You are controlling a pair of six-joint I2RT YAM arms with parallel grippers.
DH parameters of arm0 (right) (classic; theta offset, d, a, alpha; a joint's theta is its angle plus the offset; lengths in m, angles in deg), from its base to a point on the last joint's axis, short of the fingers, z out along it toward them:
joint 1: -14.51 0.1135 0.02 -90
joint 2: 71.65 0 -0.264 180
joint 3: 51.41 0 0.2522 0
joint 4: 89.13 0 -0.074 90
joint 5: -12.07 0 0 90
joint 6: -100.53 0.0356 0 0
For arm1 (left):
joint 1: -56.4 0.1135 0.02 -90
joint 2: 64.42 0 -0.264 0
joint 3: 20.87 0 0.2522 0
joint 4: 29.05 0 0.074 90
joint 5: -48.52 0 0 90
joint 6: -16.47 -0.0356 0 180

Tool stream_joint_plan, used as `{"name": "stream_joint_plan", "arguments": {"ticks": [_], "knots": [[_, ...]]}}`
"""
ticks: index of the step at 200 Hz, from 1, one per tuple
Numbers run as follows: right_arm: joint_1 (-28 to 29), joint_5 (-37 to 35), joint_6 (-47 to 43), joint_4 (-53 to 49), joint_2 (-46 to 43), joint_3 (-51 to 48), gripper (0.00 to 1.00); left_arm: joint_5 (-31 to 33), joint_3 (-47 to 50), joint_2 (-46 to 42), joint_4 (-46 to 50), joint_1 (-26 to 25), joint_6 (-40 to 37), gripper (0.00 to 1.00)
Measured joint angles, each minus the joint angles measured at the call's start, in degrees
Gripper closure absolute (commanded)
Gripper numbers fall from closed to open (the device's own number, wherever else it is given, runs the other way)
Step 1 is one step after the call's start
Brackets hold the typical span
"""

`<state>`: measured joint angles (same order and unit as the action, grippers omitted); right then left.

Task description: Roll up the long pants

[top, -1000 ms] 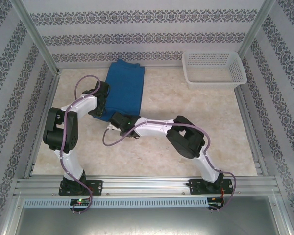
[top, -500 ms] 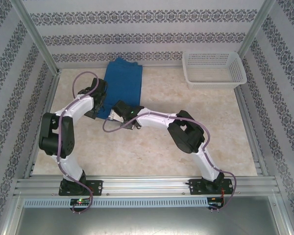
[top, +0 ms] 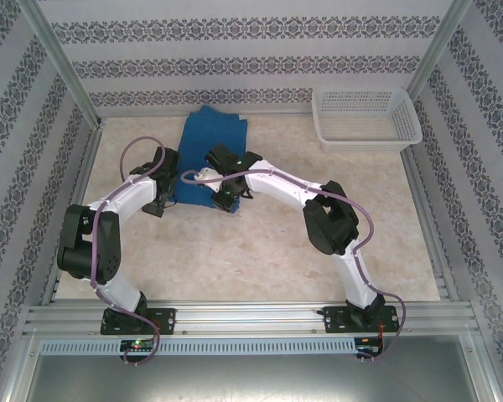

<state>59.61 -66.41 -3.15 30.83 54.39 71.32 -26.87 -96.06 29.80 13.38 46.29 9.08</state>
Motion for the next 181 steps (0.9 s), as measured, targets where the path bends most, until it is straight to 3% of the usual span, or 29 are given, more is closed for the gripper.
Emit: {"name": "stream_joint_plan", "arguments": {"ticks": [54,61,65,79,83,106,111,123,129,138,181], "knots": [[-0.31,9.42,3.85,-5.73,0.00,2.73,1.00,0.00,0.68,-0.39,-0.87,-0.39,1.60,0.02],[-0.28,10.29,4.35,-6.03,0.00,2.73,1.00,0.00,0.63,-0.31,-0.90,-0.39,1.66,0.14],[-0.26,10.73,4.48,-6.21,0.00,2.73,1.00,-0.02,0.55,-0.26,-0.90,-0.39,1.99,0.26],[-0.20,11.96,5.03,-6.69,0.00,2.71,1.00,-0.02,0.07,0.24,-1.16,-0.39,2.05,0.89],[-0.11,12.28,5.09,-6.82,0.00,2.67,1.00,0.00,-0.15,0.42,-1.14,-0.39,2.05,1.00],[0.04,13.25,5.79,-6.64,0.00,2.08,1.00,-0.13,-1.22,1.55,-1.07,-0.42,1.95,1.00],[0.04,13.40,5.88,-6.45,0.00,1.92,0.88,-0.26,-1.38,1.73,-1.07,-0.46,1.86,1.00],[0.04,13.38,6.19,-6.08,0.00,1.31,0.47,-0.63,-1.73,1.99,-1.05,-0.46,1.66,1.00],[0.04,13.22,6.21,-6.05,-0.02,0.98,0.35,-0.66,-1.86,2.08,-1.05,-0.46,1.44,1.00],[0.22,12.15,6.23,-6.05,-0.26,0.07,0.25,-0.66,-2.19,2.32,-1.03,-0.46,1.40,1.00],[4.37,-4.11,5.81,-4.09,-6.95,-8.22,0.21,-0.66,-3.76,2.91,-0.61,-0.44,1.38,1.00]]}}
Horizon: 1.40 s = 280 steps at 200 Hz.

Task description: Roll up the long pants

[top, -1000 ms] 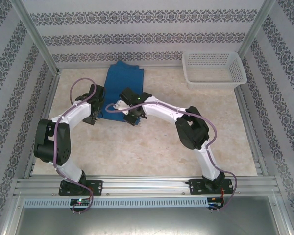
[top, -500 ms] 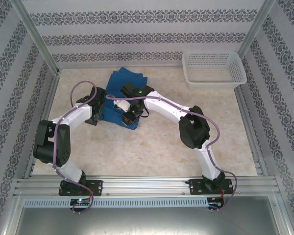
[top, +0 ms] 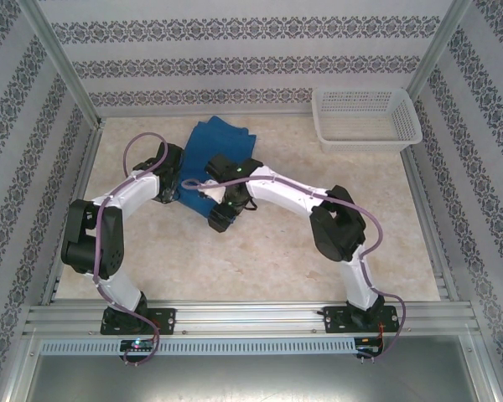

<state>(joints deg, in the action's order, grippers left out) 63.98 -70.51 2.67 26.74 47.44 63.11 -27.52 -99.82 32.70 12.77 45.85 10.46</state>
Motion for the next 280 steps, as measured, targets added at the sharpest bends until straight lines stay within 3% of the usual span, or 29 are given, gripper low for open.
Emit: {"name": "stream_joint_plan", "arguments": {"ticks": [37,61,105,121,136,144,161,173,193,208,254,280], "knots": [[8.57,-17.16,-1.73,5.07,-7.30,-6.27,0.21,-0.04,0.00,0.00,0.28,0.00,0.02,1.00],[13.40,-26.23,-3.58,9.77,-7.17,-8.31,0.21,-0.22,0.00,0.00,0.33,0.00,0.04,1.00],[14.49,-35.60,-6.93,15.41,-0.24,-8.94,0.24,-0.22,0.00,-0.11,1.03,0.00,0.04,1.00],[14.23,-37.40,-8.81,17.46,1.44,-9.99,0.36,-0.24,0.02,-0.42,1.14,0.00,0.02,1.00],[13.86,-38.42,-10.47,19.23,2.03,-10.88,0.83,-0.44,0.02,-0.74,1.16,0.00,0.02,1.00],[13.53,-38.49,-11.23,19.93,2.16,-10.95,0.99,-0.44,0.04,-0.85,1.16,0.00,0.02,1.00],[12.85,-38.16,-12.07,20.61,2.16,-10.82,1.00,-0.42,0.24,-1.16,1.16,0.00,0.02,1.00],[12.20,-36.81,-12.17,20.28,2.16,-10.47,1.00,-0.37,0.57,-1.46,1.09,0.00,0.02,0.79],[10.93,-32.33,-11.93,17.97,2.16,-8.94,1.00,-0.46,0.79,-2.05,1.09,0.04,-0.42,0.35],[9.35,-27.32,-11.43,15.72,2.16,-6.97,1.00,-0.50,0.83,-2.89,1.07,0.00,-0.44,0.16],[3.56,-12.13,-8.09,8.33,2.16,-0.20,1.00,-0.61,2.05,-5.27,0.83,0.00,-0.20,0.00],[1.33,-4.28,-6.25,4.57,2.78,2.69,1.00,-0.68,3.19,-5.29,-0.61,0.00,-0.13,0.00]]}}
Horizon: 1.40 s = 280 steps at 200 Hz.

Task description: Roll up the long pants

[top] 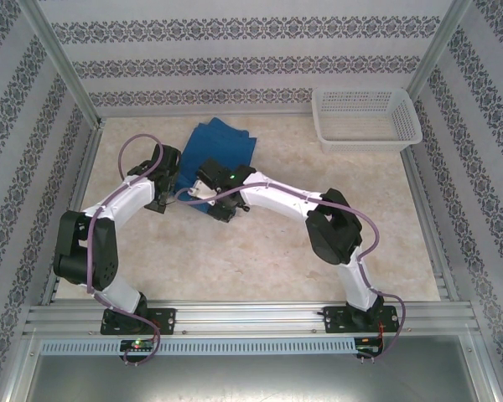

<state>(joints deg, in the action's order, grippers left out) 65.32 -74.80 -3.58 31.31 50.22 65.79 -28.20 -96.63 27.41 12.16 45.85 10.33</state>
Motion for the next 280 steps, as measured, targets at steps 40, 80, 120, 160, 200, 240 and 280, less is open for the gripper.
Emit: {"name": "stream_joint_plan", "arguments": {"ticks": [40,80,120,160,200,240,280], "knots": [[-0.72,8.70,2.40,-3.78,1.20,2.23,1.00,-0.63,1.90,1.03,-4.98,0.00,-0.02,0.00],[-1.73,14.71,4.24,-5.20,2.10,2.73,1.00,-3.91,0.52,6.86,-8.72,0.00,-0.26,1.00],[-4.28,20.57,5.81,-5.64,3.56,3.34,0.78,-6.36,-1.70,9.20,-8.61,0.00,-0.76,1.00],[-5.16,14.34,8.28,-5.29,3.13,1.66,0.15,-7.37,-3.85,10.38,-7.91,0.00,-1.27,1.00],[-0.02,-5.95,9.46,-4.98,-2.25,-1.31,0.14,-8.59,-5.16,11.08,-6.21,0.00,-1.38,1.00],[13.18,-26.10,9.20,-3.02,-7.52,-1.81,0.12,-8.79,-6.69,11.78,-4.20,0.00,-1.40,1.00],[18.62,-35.08,9.20,-2.60,-4.15,-1.81,0.12,-8.83,-7.61,12.24,-3.08,0.00,-1.57,1.00]]}}
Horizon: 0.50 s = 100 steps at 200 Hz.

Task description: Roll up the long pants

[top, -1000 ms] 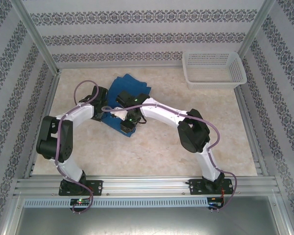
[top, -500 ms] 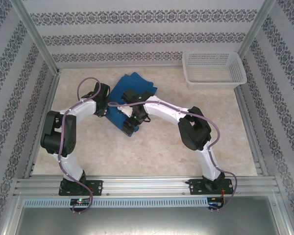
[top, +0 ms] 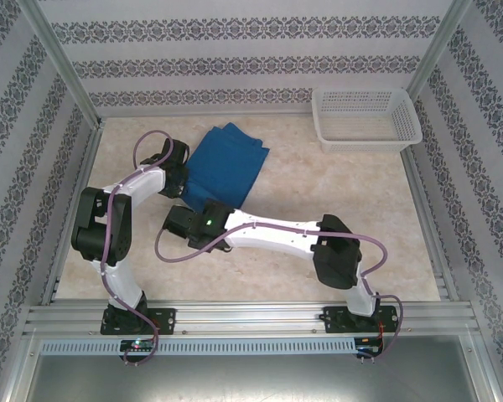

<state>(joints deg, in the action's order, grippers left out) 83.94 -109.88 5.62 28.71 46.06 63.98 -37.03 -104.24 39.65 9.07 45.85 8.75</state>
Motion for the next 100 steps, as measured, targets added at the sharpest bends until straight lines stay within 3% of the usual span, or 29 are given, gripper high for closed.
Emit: {"name": "stream_joint_plan", "arguments": {"ticks": [78,100], "knots": [[-1.92,-10.51,-5.84,5.84,9.27,-2.01,0.11,0.00,-0.17,0.04,0.46,0.04,-0.66,1.00],[-3.23,-11.28,-7.65,7.89,10.40,-2.01,0.18,-0.09,-0.17,0.04,0.46,0.04,-0.66,1.00]]}}
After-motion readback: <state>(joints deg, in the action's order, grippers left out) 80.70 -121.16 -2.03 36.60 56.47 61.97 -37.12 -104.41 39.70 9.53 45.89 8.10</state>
